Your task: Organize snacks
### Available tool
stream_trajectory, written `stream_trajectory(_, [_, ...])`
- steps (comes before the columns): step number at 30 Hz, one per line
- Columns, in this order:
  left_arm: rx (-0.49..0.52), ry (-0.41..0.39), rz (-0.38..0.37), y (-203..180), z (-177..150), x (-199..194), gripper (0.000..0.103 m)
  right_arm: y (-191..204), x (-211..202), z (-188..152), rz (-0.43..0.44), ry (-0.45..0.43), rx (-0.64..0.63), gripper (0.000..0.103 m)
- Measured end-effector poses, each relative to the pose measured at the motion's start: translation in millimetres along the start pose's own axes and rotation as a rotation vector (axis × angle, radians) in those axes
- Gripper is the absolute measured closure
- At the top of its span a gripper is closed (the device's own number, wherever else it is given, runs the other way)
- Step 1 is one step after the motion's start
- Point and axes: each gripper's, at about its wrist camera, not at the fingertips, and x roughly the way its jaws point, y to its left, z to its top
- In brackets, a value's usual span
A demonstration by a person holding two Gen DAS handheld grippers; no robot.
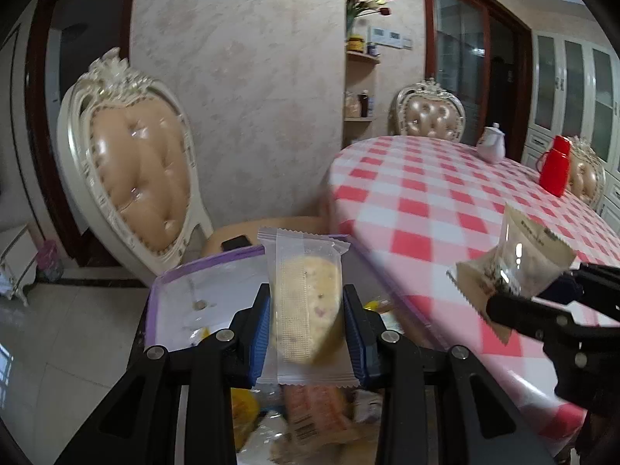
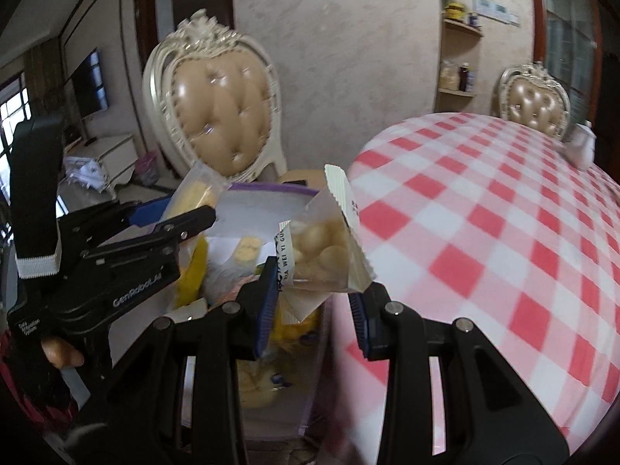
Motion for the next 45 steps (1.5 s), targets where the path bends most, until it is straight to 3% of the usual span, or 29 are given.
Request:
stream_trajectory(10, [-0.053,0.052,0.032,36,-17,14,0.067,42,36,-5,0.055,0.074,-0.077,0.064])
stream_trajectory(23, [-0.096,0.069,0.038,58,-24,20,0.067,62,59,1,0.076,0.104,-0.108,0.064])
stream_trajectory(27, [-0.115,0.070,0.043,63,-23,22,0.065,66,65,0,0.076,0.110,-0.115,0.059])
stream_trajectory(28, [-0.122,0.065,0.052,65,-23,21,0.060,67,66,0,0.074,0.110,-0.117,0.056])
stream_trajectory(30, [-0.128,0.051,0.077,67,-22,19,0.037,67,66,0,0.067,0.108,-0.119,0.036])
stream_trajectory(31, [-0.131,0.042,0.090,68,-22,18,0.021,67,65,0,0.065,0.106,-0.117,0.031])
stream_trajectory(32, [-0.134,0.031,0.100,69,-21,16,0.016,66,64,-1,0.065,0.105,-0.114,0.025])
stream_trajectory(39, [-0.091,-0.007,0.136,61,-15,7,0.013,52,52,-4,0.052,0.114,-0.088,0.016])
stream_trajectory(45, [-0.062,-0.063,0.152,46,-8,-11,0.011,46,23,-6,-0.083,0.054,-0.090,0.006])
